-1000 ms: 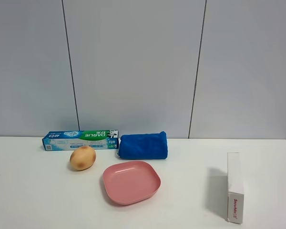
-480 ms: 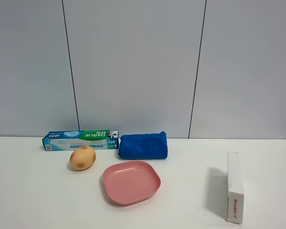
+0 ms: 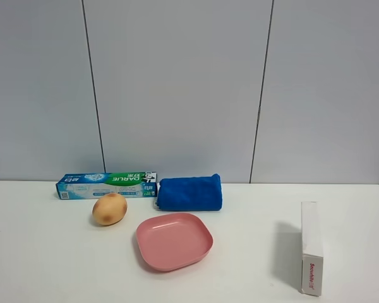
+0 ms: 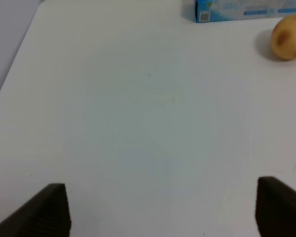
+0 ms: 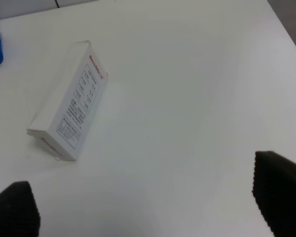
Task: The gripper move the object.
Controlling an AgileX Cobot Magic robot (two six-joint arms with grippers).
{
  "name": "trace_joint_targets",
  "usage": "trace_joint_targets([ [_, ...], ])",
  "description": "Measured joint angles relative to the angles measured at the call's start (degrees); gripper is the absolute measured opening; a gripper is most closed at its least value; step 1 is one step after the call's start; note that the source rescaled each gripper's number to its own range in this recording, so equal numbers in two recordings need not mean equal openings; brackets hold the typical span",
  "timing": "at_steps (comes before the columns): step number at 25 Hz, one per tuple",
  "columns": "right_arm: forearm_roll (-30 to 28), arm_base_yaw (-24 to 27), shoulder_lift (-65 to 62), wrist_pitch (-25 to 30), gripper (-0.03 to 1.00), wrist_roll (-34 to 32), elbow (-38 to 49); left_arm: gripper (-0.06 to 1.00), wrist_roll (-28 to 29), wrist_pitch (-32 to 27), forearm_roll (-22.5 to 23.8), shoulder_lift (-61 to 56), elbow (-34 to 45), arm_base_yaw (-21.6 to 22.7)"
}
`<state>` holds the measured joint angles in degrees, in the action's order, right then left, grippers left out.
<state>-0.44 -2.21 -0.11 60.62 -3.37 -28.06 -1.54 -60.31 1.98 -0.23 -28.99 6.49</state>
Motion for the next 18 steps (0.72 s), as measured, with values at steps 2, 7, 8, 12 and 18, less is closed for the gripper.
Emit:
trace_joint_targets([
  [2,0.0,0.0,0.0,0.0,0.85,0.0,0.0,1.0,0.0,0.0,0.0,0.0,0.0,0.0],
  [7,0.0,0.0,0.0,0.0,0.85,0.0,0.0,1.0,0.0,0.0,0.0,0.0,0.0,0.0],
  [8,0.0,0.0,0.0,0.0,0.85,0.0,0.0,1.0,0.0,0.0,0.0,0.0,0.0,0.0],
  [12,0.0,0.0,0.0,0.0,0.85,0.0,0.0,1.0,0.0,0.0,0.0,0.0,0.0,0.0],
  [18,0.0,0.0,0.0,0.0,0.85,0.0,0.0,1.0,0.0,0.0,0.0,0.0,0.0,0.0],
])
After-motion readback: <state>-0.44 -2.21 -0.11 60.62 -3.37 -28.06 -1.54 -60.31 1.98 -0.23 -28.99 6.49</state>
